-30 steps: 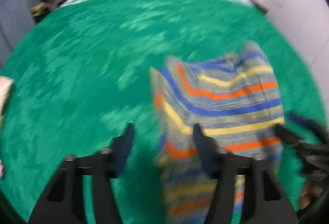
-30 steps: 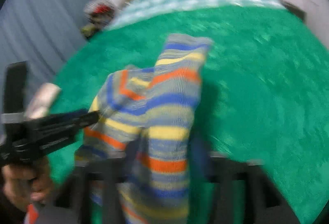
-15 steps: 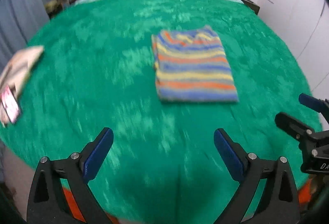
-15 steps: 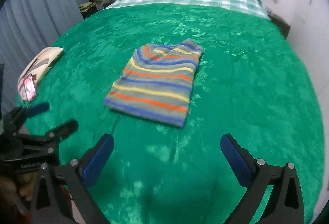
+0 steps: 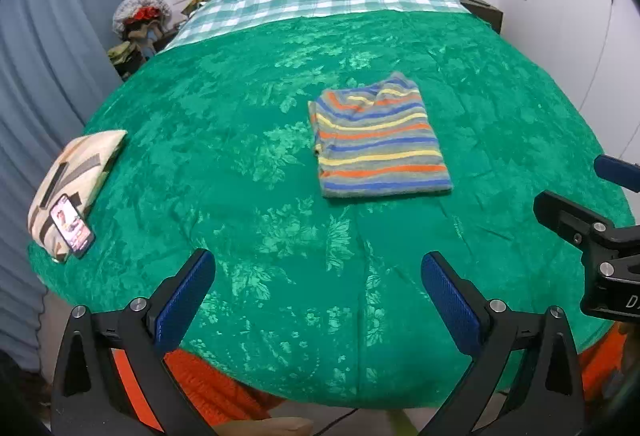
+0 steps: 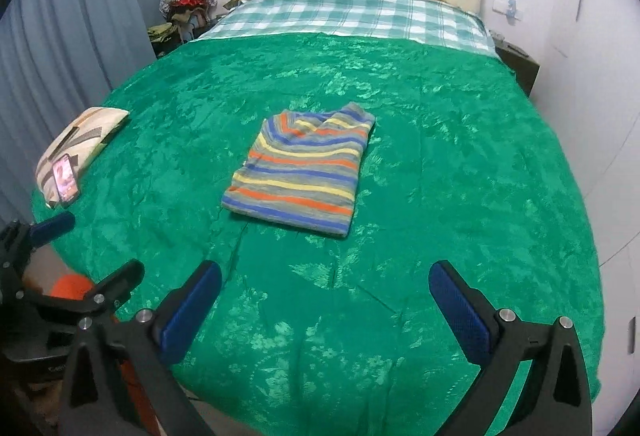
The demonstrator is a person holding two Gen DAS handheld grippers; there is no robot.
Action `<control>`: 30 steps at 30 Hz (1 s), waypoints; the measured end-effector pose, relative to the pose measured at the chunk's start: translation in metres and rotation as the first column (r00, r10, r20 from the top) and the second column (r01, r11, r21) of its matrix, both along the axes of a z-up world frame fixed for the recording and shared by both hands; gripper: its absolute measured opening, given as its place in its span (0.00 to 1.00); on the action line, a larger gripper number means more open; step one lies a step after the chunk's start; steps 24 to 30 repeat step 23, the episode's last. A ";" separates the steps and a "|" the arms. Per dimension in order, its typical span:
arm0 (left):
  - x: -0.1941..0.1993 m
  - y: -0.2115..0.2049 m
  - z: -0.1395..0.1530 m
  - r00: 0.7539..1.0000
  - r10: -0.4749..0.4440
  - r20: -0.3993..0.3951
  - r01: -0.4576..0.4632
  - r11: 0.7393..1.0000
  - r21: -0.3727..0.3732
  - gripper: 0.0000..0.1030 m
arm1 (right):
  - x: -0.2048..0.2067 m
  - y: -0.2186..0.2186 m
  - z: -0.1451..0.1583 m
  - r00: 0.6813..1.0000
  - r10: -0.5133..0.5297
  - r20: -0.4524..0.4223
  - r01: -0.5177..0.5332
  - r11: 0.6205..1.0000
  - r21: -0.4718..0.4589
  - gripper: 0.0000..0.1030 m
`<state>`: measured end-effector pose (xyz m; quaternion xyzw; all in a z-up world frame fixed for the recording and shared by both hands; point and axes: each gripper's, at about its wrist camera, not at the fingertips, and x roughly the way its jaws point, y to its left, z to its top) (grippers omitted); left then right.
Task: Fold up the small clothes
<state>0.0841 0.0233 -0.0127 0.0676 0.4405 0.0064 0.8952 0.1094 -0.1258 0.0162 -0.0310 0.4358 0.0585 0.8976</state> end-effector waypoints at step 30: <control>-0.006 0.017 0.018 0.996 0.082 0.039 -0.080 0.996 -0.041 0.99 | -0.012 0.017 0.014 1.000 0.017 0.003 -0.017 0.999 -0.034 0.99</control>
